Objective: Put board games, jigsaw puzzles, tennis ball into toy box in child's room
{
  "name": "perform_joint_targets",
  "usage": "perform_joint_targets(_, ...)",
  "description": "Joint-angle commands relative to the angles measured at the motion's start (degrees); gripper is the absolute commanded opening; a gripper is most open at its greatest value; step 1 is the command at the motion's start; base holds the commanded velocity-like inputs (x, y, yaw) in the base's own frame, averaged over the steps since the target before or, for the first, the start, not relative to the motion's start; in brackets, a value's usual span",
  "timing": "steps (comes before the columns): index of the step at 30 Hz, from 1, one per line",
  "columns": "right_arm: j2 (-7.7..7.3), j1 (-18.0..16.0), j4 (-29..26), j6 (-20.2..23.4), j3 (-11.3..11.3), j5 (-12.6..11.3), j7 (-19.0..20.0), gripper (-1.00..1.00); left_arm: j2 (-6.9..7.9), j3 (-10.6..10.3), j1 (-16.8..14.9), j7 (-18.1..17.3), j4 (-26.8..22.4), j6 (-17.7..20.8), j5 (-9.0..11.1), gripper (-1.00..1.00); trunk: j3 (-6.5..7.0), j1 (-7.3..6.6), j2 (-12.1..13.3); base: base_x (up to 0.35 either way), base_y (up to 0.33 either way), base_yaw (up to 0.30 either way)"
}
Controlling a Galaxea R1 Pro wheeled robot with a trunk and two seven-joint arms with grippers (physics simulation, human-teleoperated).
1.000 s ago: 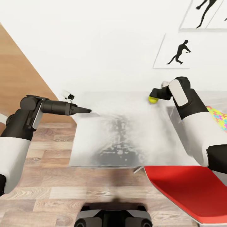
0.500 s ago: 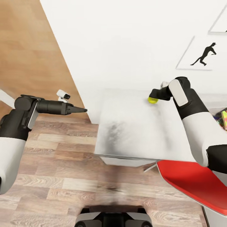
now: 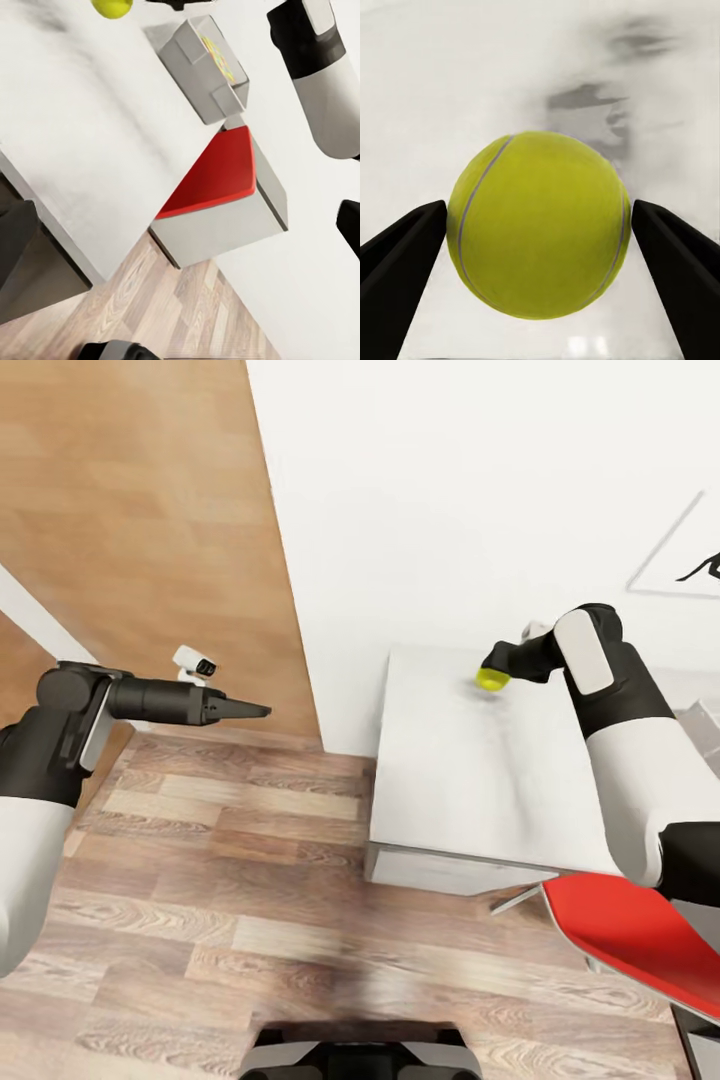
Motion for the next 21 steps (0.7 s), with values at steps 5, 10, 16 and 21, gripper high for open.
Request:
perform_joint_targets(5, -0.07, 0.13, -0.09, 0.10, -0.23, -0.71, -0.56, -1.00, 0.64, -0.14, 0.11, -0.15, 0.09, 0.61, 0.19, 1.00, 0.40, 0.03, -0.07, -0.001, 0.259, 0.005)
perform_joint_targets(10, -0.14, 0.15, -3.08, 0.10, -0.30, -2.69, -0.43, -1.00, 1.78, -0.13, 0.17, -0.15, 0.17, 0.61, 0.20, 1.00, 0.87, 0.03, -0.07, 0.000, 0.108, 0.001)
perform_joint_targets(16, -1.45, 0.16, -6.02, 0.10, -0.03, -13.46, -0.41, -1.00, 2.44, -0.13, 0.22, -0.15, 0.20, 0.61, 0.20, 1.00, 1.44, 0.03, -0.07, 0.000, 0.013, 0.000)
perform_joint_targets(21, -3.26, 0.22, -6.35, 0.10, 0.16, -16.82, -0.42, -1.00, 2.54, -0.13, 0.25, -0.15, 0.20, 0.61, 0.20, 1.00, 1.91, 0.03, -0.07, 0.000, 0.001, 0.000)
